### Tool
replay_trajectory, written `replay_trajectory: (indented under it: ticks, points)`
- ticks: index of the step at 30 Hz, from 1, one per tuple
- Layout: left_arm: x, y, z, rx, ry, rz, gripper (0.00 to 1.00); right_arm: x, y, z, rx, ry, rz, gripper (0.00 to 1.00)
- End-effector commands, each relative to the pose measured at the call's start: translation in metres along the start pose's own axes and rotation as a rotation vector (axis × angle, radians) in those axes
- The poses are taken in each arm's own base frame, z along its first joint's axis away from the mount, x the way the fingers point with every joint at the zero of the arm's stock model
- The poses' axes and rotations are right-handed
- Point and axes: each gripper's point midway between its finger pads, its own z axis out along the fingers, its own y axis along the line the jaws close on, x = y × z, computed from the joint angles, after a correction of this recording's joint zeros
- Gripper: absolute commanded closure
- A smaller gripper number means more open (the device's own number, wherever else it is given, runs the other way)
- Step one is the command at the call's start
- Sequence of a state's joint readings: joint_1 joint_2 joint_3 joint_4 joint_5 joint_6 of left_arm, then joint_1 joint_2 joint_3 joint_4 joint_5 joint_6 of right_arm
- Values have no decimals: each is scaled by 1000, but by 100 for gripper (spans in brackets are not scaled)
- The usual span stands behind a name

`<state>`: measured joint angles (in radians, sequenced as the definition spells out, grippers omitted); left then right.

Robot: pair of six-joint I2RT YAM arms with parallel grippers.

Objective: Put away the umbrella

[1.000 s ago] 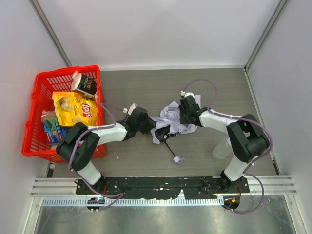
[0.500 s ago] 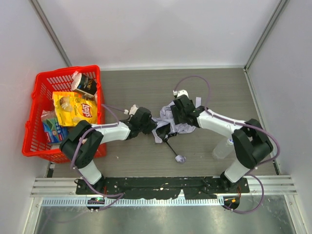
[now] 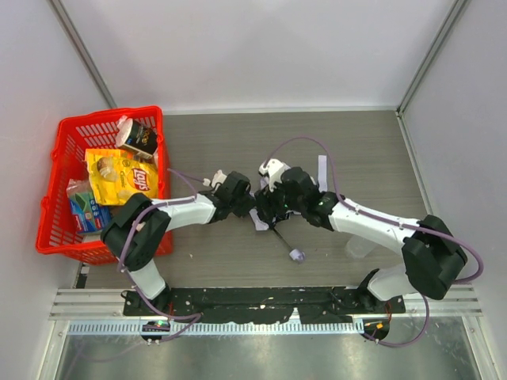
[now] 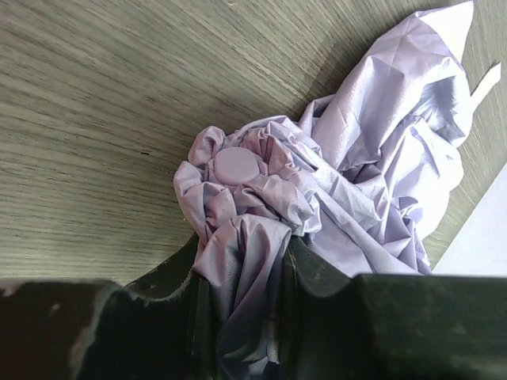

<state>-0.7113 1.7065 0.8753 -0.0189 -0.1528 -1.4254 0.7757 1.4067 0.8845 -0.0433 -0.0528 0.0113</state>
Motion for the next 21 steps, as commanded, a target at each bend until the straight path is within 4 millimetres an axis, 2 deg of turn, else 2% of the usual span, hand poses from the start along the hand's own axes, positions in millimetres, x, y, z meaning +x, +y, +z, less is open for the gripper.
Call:
replay_trajectory:
  ticks: [1,2,3,4,9,10,12,13,15,19,21]
  points:
    - [9,55,6,-215,12,16,100,8,19,5,-55,-76,-87,23]
    - [10,56,6,-219,17,13,100,6,16,5,-27,-102,-100,21]
    - [12,57,7,-225,24,11,100,18,21,5,-33,-96,-116,21]
    - [13,59,8,-232,30,7,100,11,16,6,15,-138,-121,20]
    - [16,60,7,-251,47,-13,100,20,20,21,115,-156,-171,20]
    - [17,61,6,-253,48,-11,100,20,18,22,143,-160,-168,20]
    - [16,61,3,-266,50,-9,100,32,5,32,252,-115,-211,19]
    - [15,60,2,-269,48,-10,100,29,0,32,303,-128,-217,20]
    - [16,63,2,-282,52,-16,100,36,0,38,308,-106,-264,21]
    - [20,64,4,-305,80,-23,100,57,-11,51,377,-46,-297,27]
    - [23,63,5,-306,95,-27,100,66,-15,56,405,-23,-295,37]
